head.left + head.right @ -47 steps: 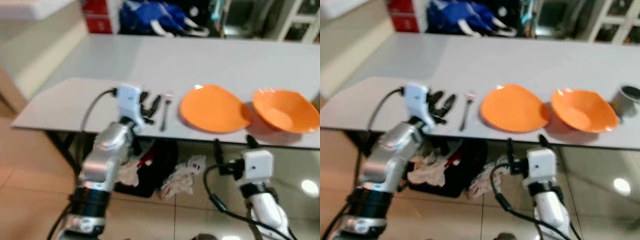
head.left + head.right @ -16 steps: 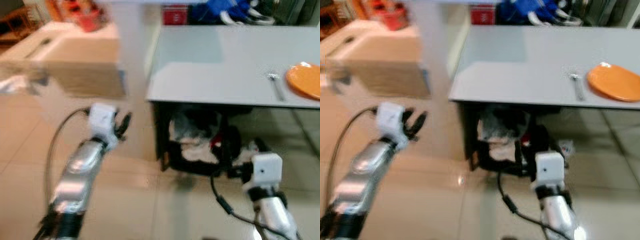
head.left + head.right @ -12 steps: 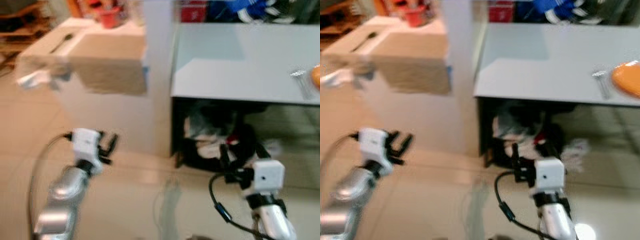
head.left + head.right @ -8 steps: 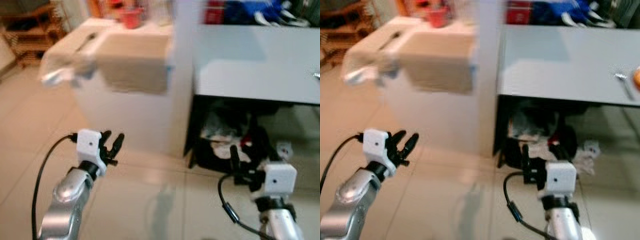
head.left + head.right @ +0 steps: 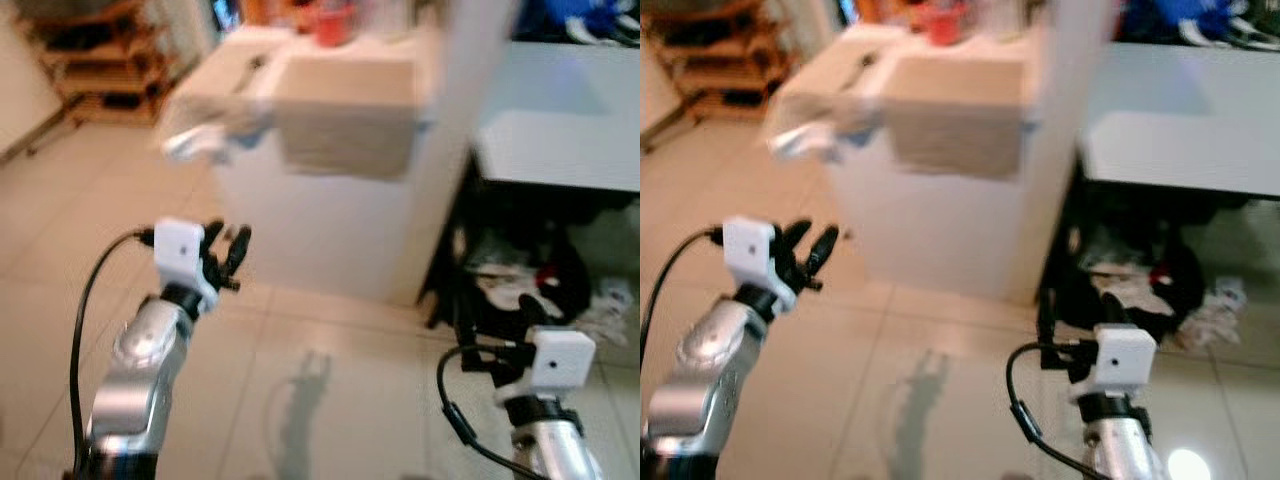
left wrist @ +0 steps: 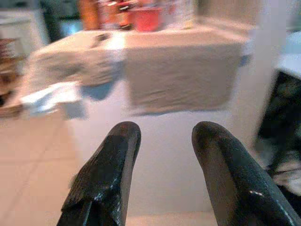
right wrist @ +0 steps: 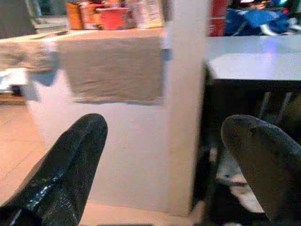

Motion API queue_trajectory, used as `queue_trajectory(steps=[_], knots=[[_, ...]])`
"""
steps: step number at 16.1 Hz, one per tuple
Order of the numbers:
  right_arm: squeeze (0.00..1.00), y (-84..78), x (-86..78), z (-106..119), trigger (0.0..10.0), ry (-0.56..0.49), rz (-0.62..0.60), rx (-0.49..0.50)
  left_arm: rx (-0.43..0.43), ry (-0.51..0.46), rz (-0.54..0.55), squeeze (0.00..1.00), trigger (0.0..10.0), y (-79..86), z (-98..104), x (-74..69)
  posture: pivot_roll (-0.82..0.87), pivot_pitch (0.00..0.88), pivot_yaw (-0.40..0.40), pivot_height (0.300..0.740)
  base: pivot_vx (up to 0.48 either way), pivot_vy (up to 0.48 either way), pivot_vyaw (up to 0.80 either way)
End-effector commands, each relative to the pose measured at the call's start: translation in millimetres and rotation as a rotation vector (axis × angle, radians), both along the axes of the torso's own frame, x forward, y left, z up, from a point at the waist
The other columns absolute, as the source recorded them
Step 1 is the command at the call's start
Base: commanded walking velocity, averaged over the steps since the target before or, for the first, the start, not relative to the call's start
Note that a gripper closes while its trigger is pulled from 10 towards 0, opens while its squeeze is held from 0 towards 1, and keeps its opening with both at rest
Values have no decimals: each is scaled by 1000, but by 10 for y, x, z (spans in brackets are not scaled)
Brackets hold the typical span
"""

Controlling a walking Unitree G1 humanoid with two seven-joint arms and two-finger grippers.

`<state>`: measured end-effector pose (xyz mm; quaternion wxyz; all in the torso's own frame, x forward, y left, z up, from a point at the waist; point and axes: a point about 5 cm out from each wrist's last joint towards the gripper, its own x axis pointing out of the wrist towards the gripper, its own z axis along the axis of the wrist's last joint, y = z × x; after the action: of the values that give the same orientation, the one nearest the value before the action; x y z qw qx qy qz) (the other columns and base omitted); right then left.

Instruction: Setting the table

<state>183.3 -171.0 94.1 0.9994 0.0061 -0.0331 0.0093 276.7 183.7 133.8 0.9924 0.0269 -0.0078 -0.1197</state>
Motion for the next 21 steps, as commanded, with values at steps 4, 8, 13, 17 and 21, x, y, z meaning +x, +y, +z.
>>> queue_trajectory(steps=[4,8,13,17,21], knots=[[0,-19,30,38,10000,-27,0,-39,10,-23,-42,0,10000,-171,101,105,-127,32,43,740,79,91,0],[0,-12,39,50,10000,-37,7,-55,14,-11,-42,0,10000,-208,82,146,-138,33,45,740,353,321,0],[0,-24,63,127,10000,-87,-3,-77,-11,-7,-9,0,10000,-218,46,108,-135,30,45,740,434,0,0],[0,-19,84,121,10000,-87,1,-79,-6,-11,4,0,10000,-232,56,122,-134,32,43,740,442,0,0],[0,-14,100,114,10000,-81,8,-82,1,-8,8,0,10000,-247,49,127,-132,32,40,740,442,0,0]])
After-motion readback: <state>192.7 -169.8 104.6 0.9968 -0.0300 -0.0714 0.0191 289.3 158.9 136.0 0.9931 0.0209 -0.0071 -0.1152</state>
